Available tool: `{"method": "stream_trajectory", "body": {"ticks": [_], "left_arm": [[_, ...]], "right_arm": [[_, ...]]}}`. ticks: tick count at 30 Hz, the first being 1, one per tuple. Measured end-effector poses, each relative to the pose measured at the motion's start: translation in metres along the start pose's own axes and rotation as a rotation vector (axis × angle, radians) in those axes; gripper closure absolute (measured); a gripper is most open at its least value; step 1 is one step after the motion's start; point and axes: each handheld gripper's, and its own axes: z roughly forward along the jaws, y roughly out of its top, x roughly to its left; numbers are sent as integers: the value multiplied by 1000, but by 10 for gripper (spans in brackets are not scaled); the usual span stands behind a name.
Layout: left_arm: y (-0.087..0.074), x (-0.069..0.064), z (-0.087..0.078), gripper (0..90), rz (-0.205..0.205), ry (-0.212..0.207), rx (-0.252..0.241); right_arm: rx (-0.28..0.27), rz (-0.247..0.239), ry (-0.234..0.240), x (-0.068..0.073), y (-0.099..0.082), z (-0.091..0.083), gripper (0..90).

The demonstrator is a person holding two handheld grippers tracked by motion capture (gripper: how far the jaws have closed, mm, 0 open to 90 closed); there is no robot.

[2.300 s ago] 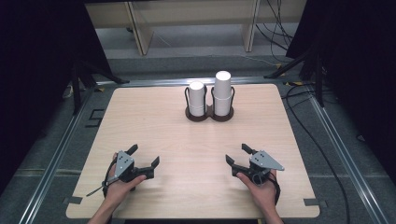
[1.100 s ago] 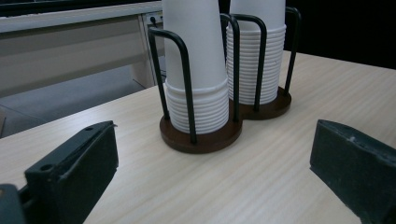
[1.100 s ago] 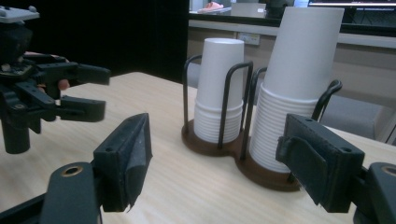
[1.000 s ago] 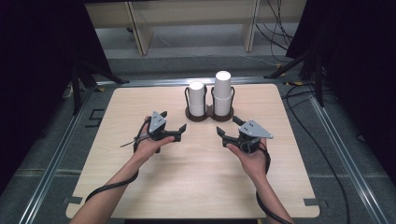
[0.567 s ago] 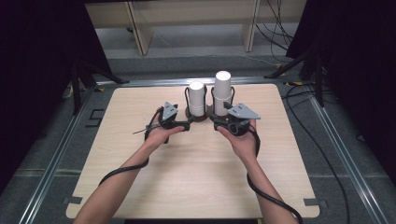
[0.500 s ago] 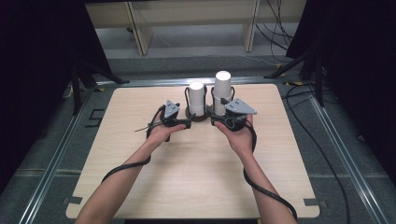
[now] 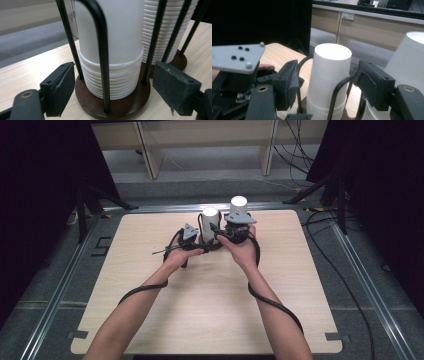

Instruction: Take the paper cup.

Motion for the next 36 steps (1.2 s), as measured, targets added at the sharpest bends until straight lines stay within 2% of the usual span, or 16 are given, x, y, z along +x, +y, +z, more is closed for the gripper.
{"method": "stream_trajectory", "body": {"ticks": [1,2,3,4,5,6,7,8,9,11,13,15,16,20,28,36], "left_arm": [[0,0,1,183,-9,1,6],[0,1,2,186,-2,-1,7],[0,1,3,191,0,1,8],[0,1,4,196,2,1,8],[0,2,5,198,1,7,8],[0,3,6,202,-2,7,10],[0,4,6,204,-1,7,14],[0,4,7,207,-2,4,15],[1,4,8,211,-5,2,12],[2,3,9,218,-5,-1,13],[2,3,11,223,-7,-9,18],[4,1,13,226,-32,-15,18],[4,1,13,224,-32,-15,18],[5,2,16,228,-31,1,21],[3,2,19,233,-38,-7,36],[2,3,21,229,-51,-9,30]], "right_arm": [[7,-2,-2,0,1,3,354],[11,-27,-9,-1,3,6,355],[26,-11,-2,0,3,9,356],[32,-9,-8,0,3,12,358],[32,-13,7,-1,3,15,358],[38,-12,-9,0,4,17,360],[38,-14,6,-1,4,19,360],[45,-8,-6,0,4,20,361],[39,-11,7,0,4,22,362],[49,-36,-6,1,5,25,362],[58,-13,-8,2,6,27,362],[58,-40,-16,0,7,31,362],[61,-19,-14,1,7,33,360],[76,-24,-22,1,9,41,347],[92,-21,-42,-2,10,50,339],[115,-16,-50,-3,8,59,333]]}}
